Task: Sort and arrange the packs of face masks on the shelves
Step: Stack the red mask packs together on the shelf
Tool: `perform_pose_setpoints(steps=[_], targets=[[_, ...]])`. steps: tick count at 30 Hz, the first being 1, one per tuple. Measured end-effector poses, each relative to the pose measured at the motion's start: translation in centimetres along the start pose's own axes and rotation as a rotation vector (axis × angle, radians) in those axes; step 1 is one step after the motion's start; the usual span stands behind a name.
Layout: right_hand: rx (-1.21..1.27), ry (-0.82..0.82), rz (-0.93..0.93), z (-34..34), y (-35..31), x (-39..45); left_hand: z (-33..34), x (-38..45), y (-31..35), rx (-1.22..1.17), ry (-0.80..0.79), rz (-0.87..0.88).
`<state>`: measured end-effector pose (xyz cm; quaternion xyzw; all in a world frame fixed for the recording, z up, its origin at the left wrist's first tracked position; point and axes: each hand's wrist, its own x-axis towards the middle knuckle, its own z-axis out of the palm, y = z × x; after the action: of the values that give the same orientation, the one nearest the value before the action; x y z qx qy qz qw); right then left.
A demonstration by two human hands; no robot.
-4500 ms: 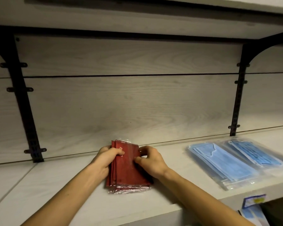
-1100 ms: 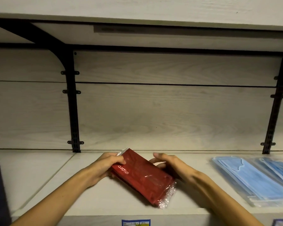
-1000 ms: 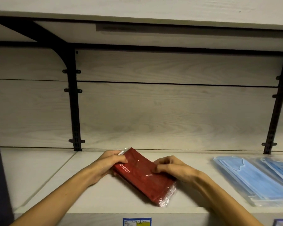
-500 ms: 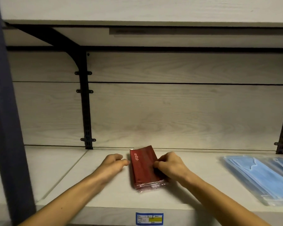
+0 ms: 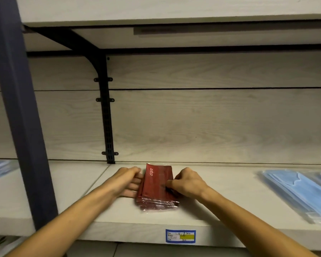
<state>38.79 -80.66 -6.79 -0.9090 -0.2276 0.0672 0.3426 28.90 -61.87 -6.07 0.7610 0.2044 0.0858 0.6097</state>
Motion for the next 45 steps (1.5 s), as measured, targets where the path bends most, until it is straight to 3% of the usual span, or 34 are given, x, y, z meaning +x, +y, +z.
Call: perform_pose_setpoints(steps=[14,26,29,34,41,45], targets=[[-0.032,0.005,-0.098,6.8,-7.0,-0.6,-7.8,-1.3,-2.0,0.676,0.319,0.058],[0.008,-0.05,-0.102,6.9,-8.0,-0.8,-8.5,-1.8,-0.9,1.066,0.347,0.089],[-0.054,0.005,-0.118,4.8,-6.5,-1.0,-7.8,-2.1,0.0,1.18,0.373,0.145],[-0.196,0.157,-0.125,-1.1,-1.3,-1.9,-3.5,-2.1,4.0,1.199,0.264,0.306],[-0.345,0.357,-0.069,-9.5,6.7,-4.5,10.1,-0.3,7.6,1.088,-0.182,0.476],[-0.455,0.451,-0.015,-13.9,10.8,-6.3,17.6,0.1,8.3,1.026,-0.312,0.514]])
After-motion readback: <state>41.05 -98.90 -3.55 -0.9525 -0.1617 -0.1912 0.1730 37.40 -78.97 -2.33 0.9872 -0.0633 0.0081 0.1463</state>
